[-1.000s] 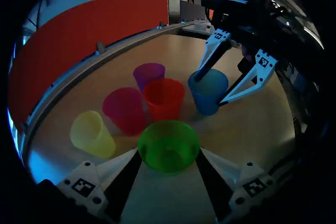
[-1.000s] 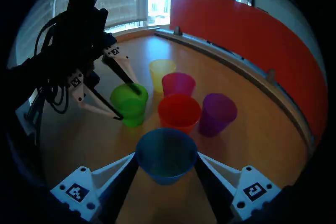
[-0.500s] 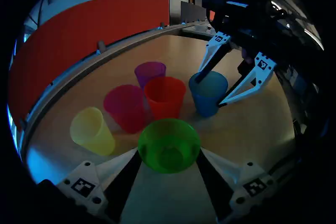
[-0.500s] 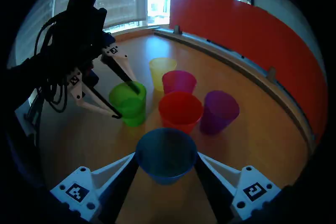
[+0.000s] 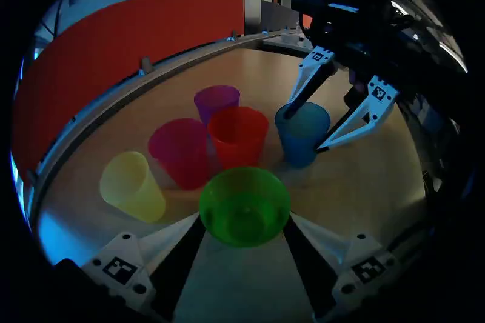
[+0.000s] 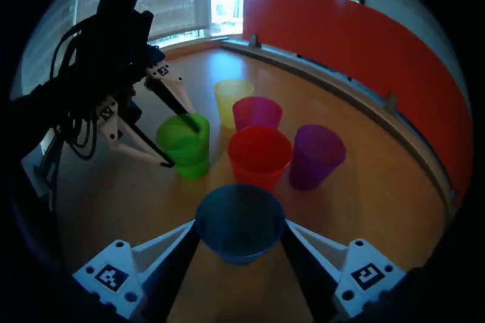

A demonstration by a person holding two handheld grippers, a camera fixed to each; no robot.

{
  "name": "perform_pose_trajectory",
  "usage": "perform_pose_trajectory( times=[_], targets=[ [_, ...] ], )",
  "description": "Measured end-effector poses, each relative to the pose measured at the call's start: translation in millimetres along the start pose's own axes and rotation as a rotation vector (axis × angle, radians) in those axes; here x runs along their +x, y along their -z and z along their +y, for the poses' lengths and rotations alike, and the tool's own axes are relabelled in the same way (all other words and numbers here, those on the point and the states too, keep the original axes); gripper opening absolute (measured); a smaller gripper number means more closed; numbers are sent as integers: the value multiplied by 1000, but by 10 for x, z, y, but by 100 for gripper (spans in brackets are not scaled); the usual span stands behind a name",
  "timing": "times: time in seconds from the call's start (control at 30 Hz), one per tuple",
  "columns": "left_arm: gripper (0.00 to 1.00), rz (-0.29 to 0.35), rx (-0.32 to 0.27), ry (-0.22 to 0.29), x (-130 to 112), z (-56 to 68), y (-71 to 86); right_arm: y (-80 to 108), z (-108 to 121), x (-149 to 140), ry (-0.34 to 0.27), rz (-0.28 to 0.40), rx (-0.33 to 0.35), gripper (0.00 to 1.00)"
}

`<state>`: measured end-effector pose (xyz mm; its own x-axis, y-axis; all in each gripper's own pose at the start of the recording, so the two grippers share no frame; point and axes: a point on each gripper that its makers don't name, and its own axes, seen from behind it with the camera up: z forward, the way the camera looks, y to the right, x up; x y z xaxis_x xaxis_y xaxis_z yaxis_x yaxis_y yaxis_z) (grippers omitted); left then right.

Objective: Pour water

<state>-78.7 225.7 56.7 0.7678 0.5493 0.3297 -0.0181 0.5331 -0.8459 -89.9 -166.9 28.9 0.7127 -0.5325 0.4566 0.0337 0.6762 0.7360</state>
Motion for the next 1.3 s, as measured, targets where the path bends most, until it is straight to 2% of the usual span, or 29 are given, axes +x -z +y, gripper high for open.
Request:
perform_pose_trajectory(
  times=[0.27, 0.67, 0.87, 1.1, 1.3],
  targets=[
    [92, -19, -5, -2, -64, 13, -17, 15, -11, -39, -10, 0, 1, 93],
    [93, -21, -2, -9, -55, 29, -25, 54, -18, -126, -16, -5, -7, 92],
    [98, -28, -10, -13, -59, 72, -5, 88, -6, -140, -18, -5, -19, 100],
    [98, -41, 11, -22, -102, 56, 70, 159, -45, -218, -5, -14, -30, 100],
    [98, -39, 32, -14, -156, 65, 229, 277, -69, -295, -16, -13, -49, 100]
  ],
)
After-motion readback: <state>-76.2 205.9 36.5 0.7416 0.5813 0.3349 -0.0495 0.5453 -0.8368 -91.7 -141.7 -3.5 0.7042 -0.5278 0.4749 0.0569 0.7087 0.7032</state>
